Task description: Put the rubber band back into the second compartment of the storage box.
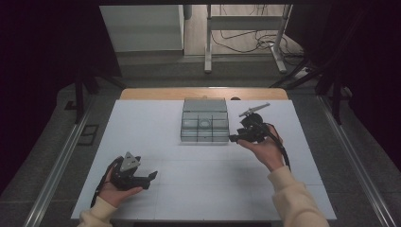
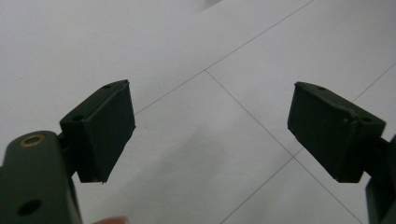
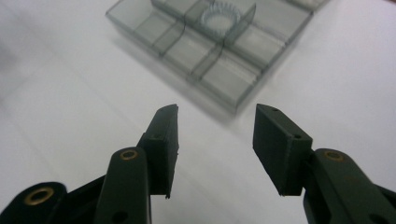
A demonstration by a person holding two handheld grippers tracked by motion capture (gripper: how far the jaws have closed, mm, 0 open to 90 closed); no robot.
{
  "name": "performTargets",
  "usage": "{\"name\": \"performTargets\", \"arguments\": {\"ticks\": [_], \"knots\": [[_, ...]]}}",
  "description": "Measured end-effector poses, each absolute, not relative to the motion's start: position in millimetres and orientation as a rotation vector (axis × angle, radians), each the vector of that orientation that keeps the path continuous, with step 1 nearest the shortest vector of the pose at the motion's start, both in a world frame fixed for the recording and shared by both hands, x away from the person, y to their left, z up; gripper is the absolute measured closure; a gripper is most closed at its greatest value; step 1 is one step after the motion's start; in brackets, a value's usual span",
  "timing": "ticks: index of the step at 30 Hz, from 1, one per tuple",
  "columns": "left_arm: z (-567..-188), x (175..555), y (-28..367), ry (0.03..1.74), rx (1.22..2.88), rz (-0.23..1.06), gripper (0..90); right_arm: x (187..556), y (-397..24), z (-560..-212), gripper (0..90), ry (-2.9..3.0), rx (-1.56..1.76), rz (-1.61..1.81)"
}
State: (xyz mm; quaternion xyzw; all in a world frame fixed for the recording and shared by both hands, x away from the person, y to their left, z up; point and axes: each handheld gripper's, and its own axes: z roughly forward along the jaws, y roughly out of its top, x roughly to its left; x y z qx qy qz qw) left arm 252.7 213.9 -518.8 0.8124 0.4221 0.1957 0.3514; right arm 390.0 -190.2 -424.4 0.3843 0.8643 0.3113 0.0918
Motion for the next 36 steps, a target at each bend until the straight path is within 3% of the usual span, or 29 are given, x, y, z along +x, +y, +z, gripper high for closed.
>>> {"name": "performTargets", "arguments": {"ticks": [12, 36], "knots": [[-518.6, 253.2, 214.4, 1.096, 2.101, 0.515, 15.4, 321.2, -254.9, -446.1, 50.7, 2.521, 1.251, 0.944], [-518.8, 254.0, 214.3, 1.098, 2.103, 0.520, 15.4, 309.0, -273.0, -486.9, 49.3, 2.452, 1.224, 1.085]]}}
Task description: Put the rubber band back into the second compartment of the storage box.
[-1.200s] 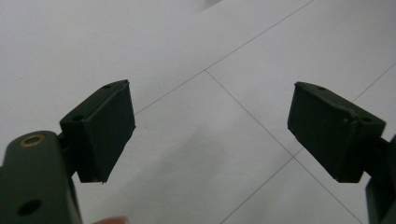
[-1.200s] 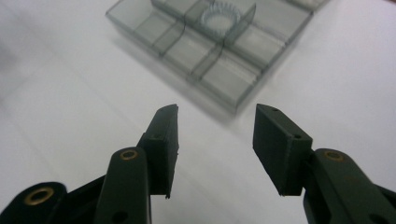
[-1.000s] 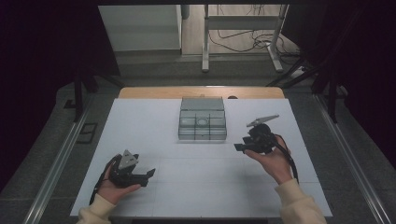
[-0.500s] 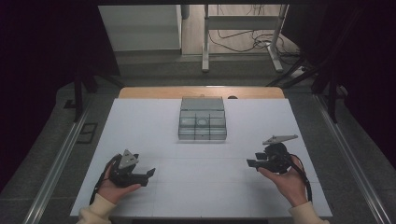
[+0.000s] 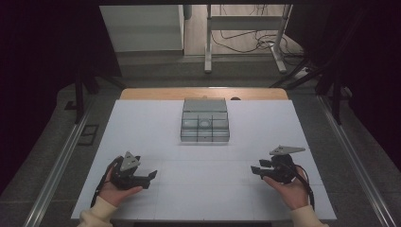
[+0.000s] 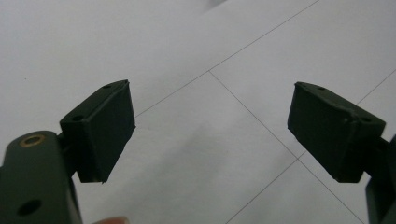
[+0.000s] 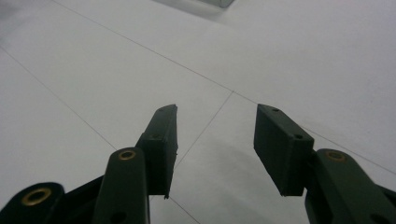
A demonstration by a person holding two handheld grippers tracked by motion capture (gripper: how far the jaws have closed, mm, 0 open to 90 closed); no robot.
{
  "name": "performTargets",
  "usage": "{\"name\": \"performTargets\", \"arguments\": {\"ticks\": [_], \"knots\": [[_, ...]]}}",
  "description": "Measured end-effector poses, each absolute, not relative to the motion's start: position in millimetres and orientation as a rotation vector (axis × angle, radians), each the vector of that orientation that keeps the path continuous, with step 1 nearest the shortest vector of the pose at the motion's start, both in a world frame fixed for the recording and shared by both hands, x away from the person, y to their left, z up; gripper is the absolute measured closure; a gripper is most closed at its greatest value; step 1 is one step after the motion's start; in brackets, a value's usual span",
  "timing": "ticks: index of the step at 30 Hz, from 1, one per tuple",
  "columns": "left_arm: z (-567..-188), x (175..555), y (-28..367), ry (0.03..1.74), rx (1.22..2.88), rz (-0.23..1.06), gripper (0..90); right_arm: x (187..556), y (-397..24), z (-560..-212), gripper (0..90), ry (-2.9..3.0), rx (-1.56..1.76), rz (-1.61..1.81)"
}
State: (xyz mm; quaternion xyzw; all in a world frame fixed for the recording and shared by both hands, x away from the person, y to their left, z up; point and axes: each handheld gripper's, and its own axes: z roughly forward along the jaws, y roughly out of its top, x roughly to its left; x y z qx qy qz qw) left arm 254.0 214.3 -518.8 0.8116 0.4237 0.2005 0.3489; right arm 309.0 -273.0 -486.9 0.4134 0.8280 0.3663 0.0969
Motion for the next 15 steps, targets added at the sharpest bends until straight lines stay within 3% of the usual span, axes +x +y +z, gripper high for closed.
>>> {"name": "performTargets", "arguments": {"ticks": [15], "knots": [[-518.9, 254.5, 214.1, 1.099, 2.099, 0.518, 15.4, 308.9, -273.6, -490.9, 49.0, 2.452, 1.195, 1.097]]}}
